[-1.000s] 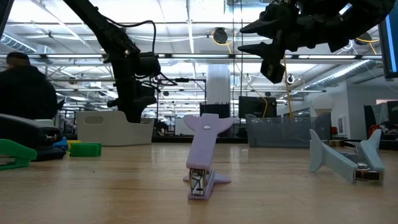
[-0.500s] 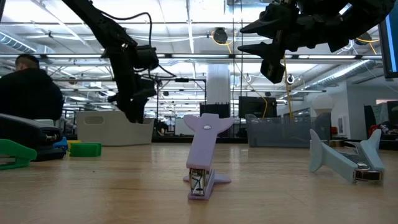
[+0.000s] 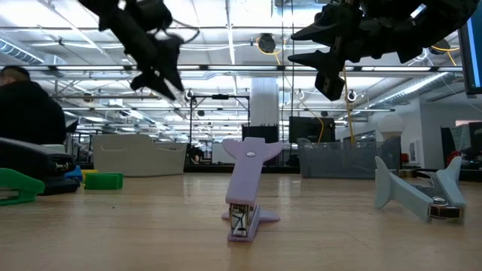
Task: Pick and place Stapler, Stapler remover, tape
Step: Put the light blue tape into the gray bin
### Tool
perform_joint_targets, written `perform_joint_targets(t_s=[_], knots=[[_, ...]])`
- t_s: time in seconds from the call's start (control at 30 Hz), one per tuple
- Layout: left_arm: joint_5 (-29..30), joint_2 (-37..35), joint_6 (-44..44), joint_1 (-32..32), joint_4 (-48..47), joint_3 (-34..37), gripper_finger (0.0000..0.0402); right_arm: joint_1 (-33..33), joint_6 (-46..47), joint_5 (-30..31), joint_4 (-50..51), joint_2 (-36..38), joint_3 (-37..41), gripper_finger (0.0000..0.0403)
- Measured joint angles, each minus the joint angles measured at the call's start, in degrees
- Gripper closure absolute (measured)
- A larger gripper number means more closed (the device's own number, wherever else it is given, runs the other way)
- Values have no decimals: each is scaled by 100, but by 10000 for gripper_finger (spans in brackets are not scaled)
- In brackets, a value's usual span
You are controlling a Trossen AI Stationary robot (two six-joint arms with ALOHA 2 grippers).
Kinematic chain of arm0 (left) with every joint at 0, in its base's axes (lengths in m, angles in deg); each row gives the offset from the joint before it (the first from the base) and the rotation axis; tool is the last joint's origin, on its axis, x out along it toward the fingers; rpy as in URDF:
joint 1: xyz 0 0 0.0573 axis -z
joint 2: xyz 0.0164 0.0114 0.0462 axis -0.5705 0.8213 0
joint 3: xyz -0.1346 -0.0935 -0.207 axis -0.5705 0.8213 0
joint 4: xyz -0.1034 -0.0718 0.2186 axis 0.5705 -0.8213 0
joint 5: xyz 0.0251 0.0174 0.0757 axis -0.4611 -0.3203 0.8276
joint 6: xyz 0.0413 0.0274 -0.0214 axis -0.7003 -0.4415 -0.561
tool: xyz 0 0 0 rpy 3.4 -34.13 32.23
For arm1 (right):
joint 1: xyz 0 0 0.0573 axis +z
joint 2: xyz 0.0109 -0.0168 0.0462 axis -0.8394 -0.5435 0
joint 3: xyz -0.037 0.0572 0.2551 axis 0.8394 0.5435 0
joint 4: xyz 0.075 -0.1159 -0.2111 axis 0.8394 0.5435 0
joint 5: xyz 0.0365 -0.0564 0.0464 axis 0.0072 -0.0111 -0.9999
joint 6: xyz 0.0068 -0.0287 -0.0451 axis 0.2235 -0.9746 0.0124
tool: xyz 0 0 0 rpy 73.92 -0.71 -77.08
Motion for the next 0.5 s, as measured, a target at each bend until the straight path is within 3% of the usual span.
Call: perform_joint_targets(t_s=[0.13,0.33,0.5], knots=[[-420,-368,231,663,199,0,213,0,-6,-2,0,1,0,273],[-458,-662,261,1814,976,0,213,7,25,-22,-75,1,0,273],[-409,-772,266,2446,1740,0,213,163,41,-587,-496,0,0,273]])
